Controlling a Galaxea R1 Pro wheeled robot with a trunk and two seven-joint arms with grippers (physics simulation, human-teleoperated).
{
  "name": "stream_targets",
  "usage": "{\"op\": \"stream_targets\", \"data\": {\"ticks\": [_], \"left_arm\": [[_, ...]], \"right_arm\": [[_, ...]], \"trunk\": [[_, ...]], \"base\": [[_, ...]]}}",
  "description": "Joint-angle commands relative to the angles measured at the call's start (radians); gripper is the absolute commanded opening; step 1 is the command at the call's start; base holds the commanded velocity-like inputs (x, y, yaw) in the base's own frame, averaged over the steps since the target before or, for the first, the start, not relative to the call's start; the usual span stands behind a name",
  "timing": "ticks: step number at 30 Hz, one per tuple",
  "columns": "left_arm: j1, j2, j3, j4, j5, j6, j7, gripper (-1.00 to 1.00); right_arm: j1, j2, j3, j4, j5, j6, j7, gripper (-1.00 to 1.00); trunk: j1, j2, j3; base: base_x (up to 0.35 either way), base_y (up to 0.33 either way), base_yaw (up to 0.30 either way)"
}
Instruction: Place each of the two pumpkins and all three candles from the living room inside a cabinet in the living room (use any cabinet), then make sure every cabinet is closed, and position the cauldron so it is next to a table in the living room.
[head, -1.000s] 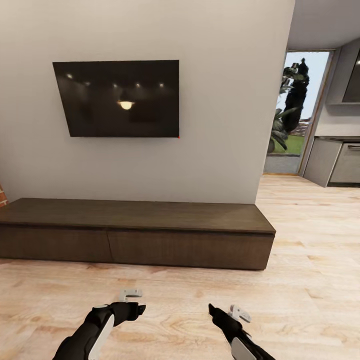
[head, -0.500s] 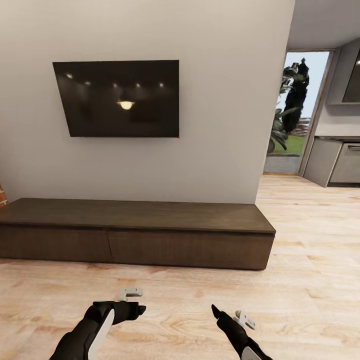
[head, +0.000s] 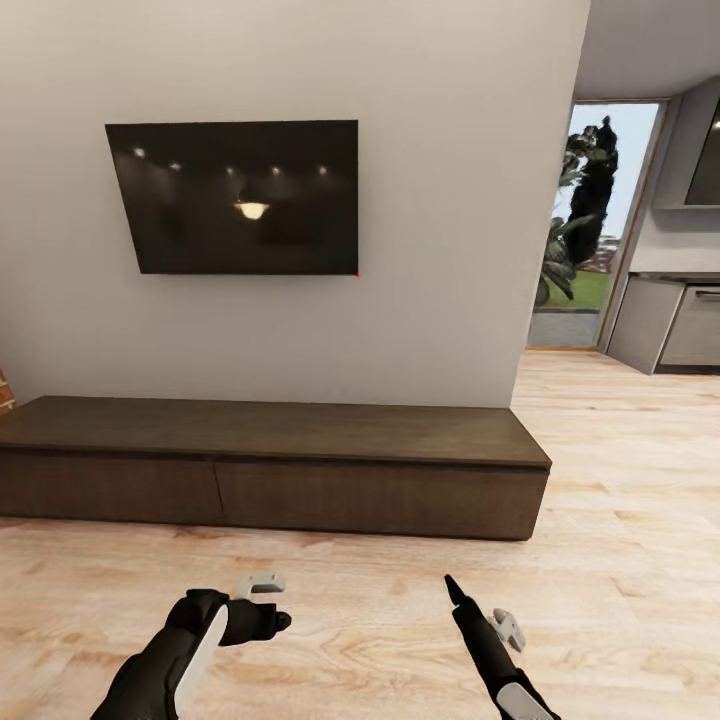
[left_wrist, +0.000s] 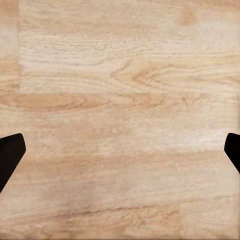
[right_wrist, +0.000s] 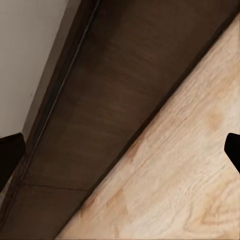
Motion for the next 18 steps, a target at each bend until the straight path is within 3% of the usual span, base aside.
{"op": "stream_targets", "data": {"ticks": [1,5,8,10,13,16,18], "left_arm": [[-0.001,0.001,-0.002,-0.001,0.007,0.006,0.003,1.0],[-0.001,-0.002,-0.003,-0.003,0.008,0.012,0.003,1.0],[-0.001,-0.003,-0.003,-0.002,0.009,0.013,0.003,1.0],[-0.001,-0.004,-0.003,-0.001,0.01,0.013,0.003,1.0],[-0.001,-0.005,-0.004,0.002,0.024,0.013,0.003,1.0],[-0.001,-0.005,-0.005,0.004,0.041,0.013,0.003,1.0],[-0.001,-0.004,-0.005,0.004,0.048,0.013,0.003,1.0]], "right_arm": [[-0.001,0.0,0.004,0.0,-0.012,-0.005,0.009,1.0],[-0.002,0.0,-0.011,-0.035,-0.028,0.006,0.072,1.0],[-0.007,0.002,-0.011,-0.052,-0.028,-0.016,0.078,1.0],[-0.01,0.002,-0.007,-0.051,-0.023,-0.088,0.062,1.0],[-0.014,0.001,-0.004,-0.052,-0.011,-0.198,-0.037,1.0],[-0.015,0.0,-0.006,-0.057,-0.016,-0.203,-0.076,1.0],[-0.017,0.0,-0.009,-0.067,-0.022,-0.166,-0.058,1.0]], "trunk": [[0.0,0.0,-0.001],[0.0,0.0,-0.001],[0.0,0.0,-0.001],[0.0,0.0,-0.001],[0.0,0.0,-0.001],[0.0,0.0,-0.001],[0.0,0.0,-0.001]], "base": [[0.0,0.0,0.0],[0.0,0.0,0.0],[0.0,0.0,0.0],[0.0,0.0,0.0],[0.0,0.0,0.0],[0.0,0.0,0.0],[0.0,0.0,0.0]]}}
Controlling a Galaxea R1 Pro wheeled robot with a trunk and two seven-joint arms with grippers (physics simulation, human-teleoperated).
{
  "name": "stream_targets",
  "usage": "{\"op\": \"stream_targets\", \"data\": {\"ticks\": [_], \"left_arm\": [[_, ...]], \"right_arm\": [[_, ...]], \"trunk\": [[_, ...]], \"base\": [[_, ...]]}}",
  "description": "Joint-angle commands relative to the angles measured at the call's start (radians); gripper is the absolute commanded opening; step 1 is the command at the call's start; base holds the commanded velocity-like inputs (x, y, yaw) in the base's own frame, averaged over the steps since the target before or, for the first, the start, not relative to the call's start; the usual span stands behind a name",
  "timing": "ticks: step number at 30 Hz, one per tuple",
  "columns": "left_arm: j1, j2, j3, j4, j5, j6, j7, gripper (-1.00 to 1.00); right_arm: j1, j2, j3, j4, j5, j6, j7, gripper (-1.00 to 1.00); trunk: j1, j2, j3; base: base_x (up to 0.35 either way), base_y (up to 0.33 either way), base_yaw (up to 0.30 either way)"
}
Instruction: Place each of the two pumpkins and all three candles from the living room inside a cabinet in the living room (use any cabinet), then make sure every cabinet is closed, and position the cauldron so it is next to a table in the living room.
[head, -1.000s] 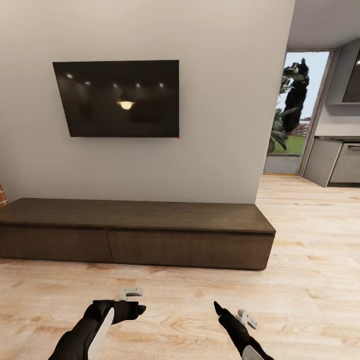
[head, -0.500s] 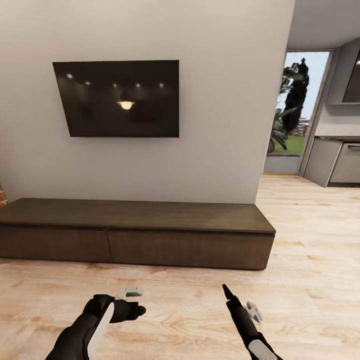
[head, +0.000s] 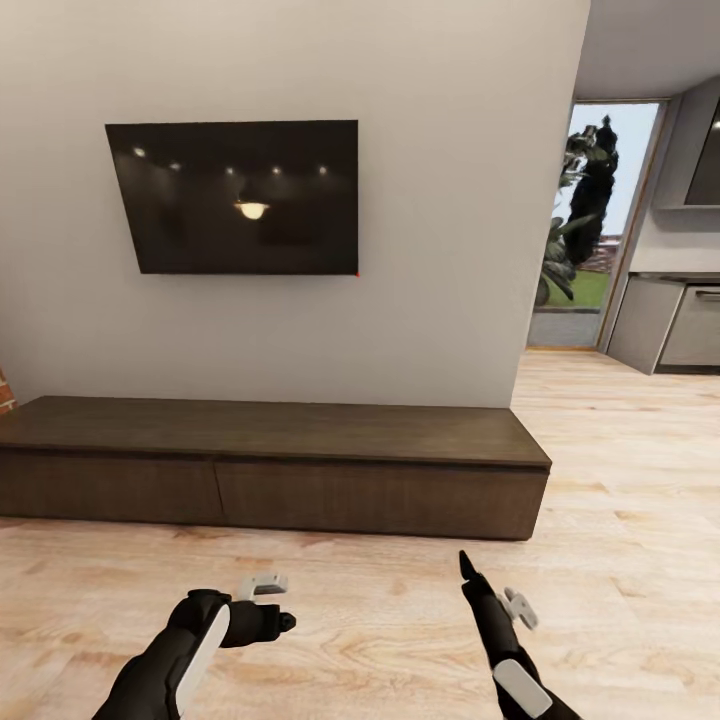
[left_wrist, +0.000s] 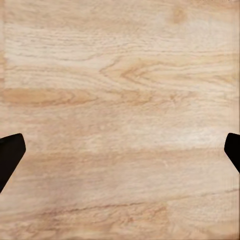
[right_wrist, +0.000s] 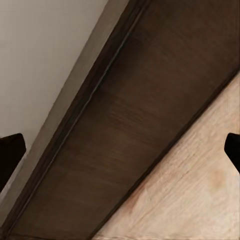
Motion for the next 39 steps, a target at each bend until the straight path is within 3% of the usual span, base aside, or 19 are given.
{"op": "stream_targets", "data": {"ticks": [1,5,9,13,16,20,23,28,35,39], "left_arm": [[-0.001,0.001,-0.002,-0.001,0.005,0.004,0.0,1.0],[-0.001,0.002,-0.002,-0.004,0.011,0.005,0.0,1.0],[-0.001,0.001,-0.003,-0.006,0.061,0.039,0.0,1.0],[-0.001,0.004,-0.004,-0.009,0.113,0.082,-0.001,1.0],[-0.001,0.005,-0.003,-0.009,0.139,0.088,-0.001,1.0],[-0.001,0.005,-0.002,-0.008,0.15,0.091,0.0,1.0],[-0.001,0.004,-0.003,-0.008,0.152,0.091,0.0,1.0],[-0.001,0.004,-0.004,-0.008,0.152,0.091,0.0,1.0],[-0.001,0.003,-0.004,-0.007,0.152,0.091,0.0,1.0],[-0.001,0.003,-0.004,-0.007,0.152,0.091,0.0,1.0]], "right_arm": [[-0.003,-0.001,0.006,-0.007,-0.012,0.016,0.018,1.0],[-0.009,0.002,0.006,-0.03,-0.011,0.048,0.037,1.0],[-0.01,0.001,-0.015,-0.058,-0.056,0.089,0.12,1.0],[-0.01,-0.001,-0.064,-0.069,-0.214,0.288,0.293,1.0],[-0.01,-0.001,-0.074,-0.067,-0.249,0.323,0.321,1.0],[-0.01,0.001,-0.076,-0.066,-0.258,0.272,0.296,1.0],[-0.01,0.001,-0.075,-0.066,-0.261,0.224,0.228,1.0],[-0.01,-0.002,-0.081,-0.066,-0.265,0.206,0.176,1.0],[-0.01,-0.002,-0.169,-0.065,-0.284,0.21,0.178,1.0],[-0.01,-0.002,-0.175,-0.065,-0.303,0.212,0.18,1.0]], "trunk": [[0.0,0.0,-0.001],[0.0,0.0,-0.001],[0.0,0.0,-0.001],[0.0,0.0,-0.001],[0.0,0.0,-0.001],[0.0,0.0,-0.001],[0.0,0.0,-0.001],[0.0,0.0,-0.001],[0.0,0.0,-0.001],[0.0,0.0,-0.001]], "base": [[0.0,0.0,0.0],[0.0,0.0,0.0],[0.0,0.0,0.0],[0.01,0.0,0.0],[0.164,0.0,0.0],[0.27,0.0,0.0],[0.262,0.0,0.0],[0.256,-0.021,0.0],[0.254,-0.123,0.0],[0.254,-0.17,0.0]]}}
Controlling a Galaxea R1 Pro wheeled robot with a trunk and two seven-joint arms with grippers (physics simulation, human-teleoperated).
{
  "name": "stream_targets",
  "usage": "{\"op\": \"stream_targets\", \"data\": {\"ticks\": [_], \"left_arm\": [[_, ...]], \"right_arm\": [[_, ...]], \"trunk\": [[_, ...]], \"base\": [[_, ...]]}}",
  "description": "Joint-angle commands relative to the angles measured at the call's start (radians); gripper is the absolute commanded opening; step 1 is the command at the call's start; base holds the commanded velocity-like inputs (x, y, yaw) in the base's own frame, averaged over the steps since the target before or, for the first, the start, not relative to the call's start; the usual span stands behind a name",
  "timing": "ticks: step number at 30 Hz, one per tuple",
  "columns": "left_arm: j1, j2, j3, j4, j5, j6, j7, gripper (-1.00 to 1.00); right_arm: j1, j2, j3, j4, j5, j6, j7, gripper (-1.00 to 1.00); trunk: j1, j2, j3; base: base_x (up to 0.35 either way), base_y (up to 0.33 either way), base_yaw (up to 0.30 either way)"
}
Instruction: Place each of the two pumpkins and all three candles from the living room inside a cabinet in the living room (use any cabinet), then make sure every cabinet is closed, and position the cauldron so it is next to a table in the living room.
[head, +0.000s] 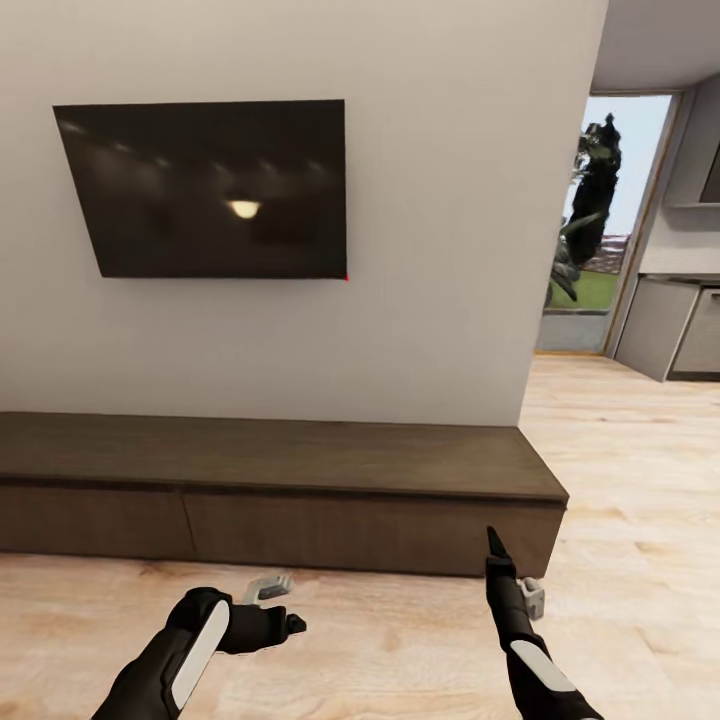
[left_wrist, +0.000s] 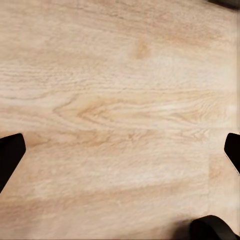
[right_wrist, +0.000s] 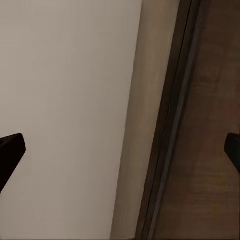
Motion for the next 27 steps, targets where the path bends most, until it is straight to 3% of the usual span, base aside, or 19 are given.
{"op": "stream_targets", "data": {"ticks": [1,19,27], "left_arm": [[-0.001,0.001,-0.001,-0.001,-0.008,0.003,-0.008,1.0],[-0.001,0.0,-0.003,0.002,-0.008,0.003,-0.008,1.0],[-0.001,-0.001,-0.003,0.001,-0.009,0.003,-0.008,1.0]], "right_arm": [[-0.001,0.0,-0.002,0.001,-0.008,0.001,0.005,1.0],[-0.001,0.0,-0.003,0.001,-0.014,0.003,0.007,1.0],[-0.001,0.0,-0.004,0.002,-0.015,0.003,0.003,1.0]], "trunk": [[0.0,0.0,-0.001],[0.0,0.0,-0.001],[0.0,0.0,-0.001]], "base": [[0.254,-0.176,0.0],[0.255,-0.177,0.0],[0.201,-0.03,0.0]]}}
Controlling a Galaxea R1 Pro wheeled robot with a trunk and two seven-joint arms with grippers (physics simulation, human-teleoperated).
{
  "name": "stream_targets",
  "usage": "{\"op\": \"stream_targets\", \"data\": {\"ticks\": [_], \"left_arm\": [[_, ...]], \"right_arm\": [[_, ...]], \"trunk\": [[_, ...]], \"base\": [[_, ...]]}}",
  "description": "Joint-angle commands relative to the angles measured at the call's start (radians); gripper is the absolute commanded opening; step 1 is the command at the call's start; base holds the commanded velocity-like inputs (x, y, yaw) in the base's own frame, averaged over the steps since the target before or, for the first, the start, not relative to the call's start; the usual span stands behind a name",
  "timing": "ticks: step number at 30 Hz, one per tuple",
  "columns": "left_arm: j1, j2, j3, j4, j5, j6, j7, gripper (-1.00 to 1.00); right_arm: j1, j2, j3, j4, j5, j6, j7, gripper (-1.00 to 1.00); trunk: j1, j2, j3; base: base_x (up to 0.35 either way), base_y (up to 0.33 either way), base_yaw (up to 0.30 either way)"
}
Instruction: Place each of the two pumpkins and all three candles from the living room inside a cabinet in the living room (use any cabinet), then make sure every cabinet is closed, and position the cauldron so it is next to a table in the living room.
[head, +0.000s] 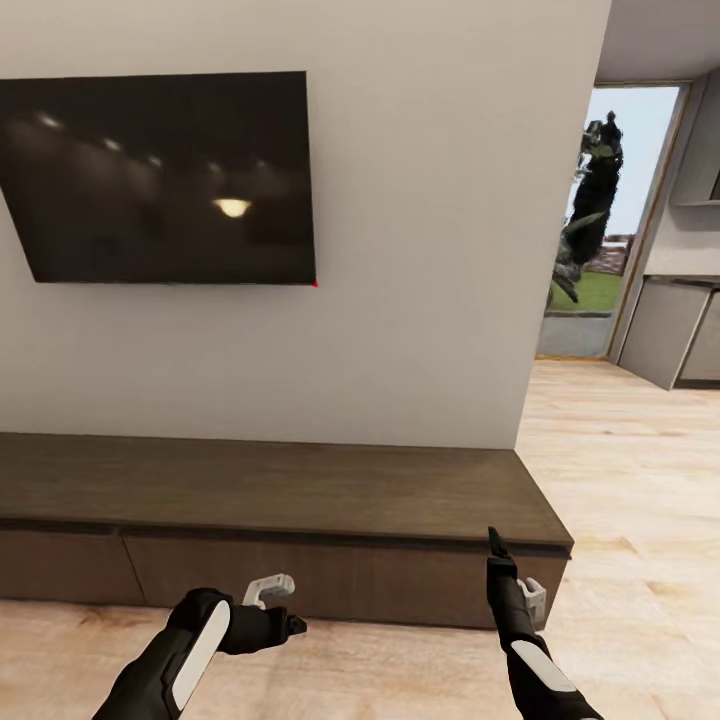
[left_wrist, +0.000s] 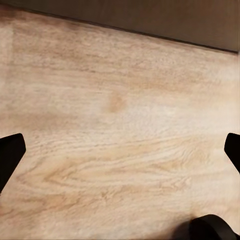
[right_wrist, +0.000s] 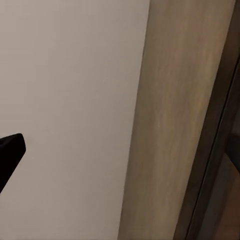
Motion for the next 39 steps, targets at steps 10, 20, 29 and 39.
{"op": "stream_targets", "data": {"ticks": [10,20,29,39], "left_arm": [[-0.001,0.001,0.0,-0.004,-0.007,0.002,-0.008,1.0],[-0.001,0.0,0.0,-0.004,-0.007,0.002,-0.008,1.0],[-0.001,-0.001,-0.001,-0.004,-0.007,0.002,-0.008,1.0],[-0.001,-0.001,-0.001,-0.004,-0.007,0.002,-0.008,1.0]], "right_arm": [[-0.001,-0.004,0.0,0.088,-0.088,0.001,0.006,1.0],[-0.001,-0.004,0.001,0.105,-0.093,0.001,0.011,1.0],[-0.001,-0.004,0.001,0.104,-0.092,0.0,0.043,1.0],[-0.001,-0.004,0.001,0.107,-0.093,0.001,0.1,1.0]], "trunk": [[0.011,-0.021,-0.01],[0.05,-0.091,-0.042],[0.084,-0.154,-0.07],[0.089,-0.157,-0.109]], "base": [[0.008,0.0,0.0],[0.0,0.0,0.0],[0.0,0.0,0.0],[0.0,0.0,0.0]]}}
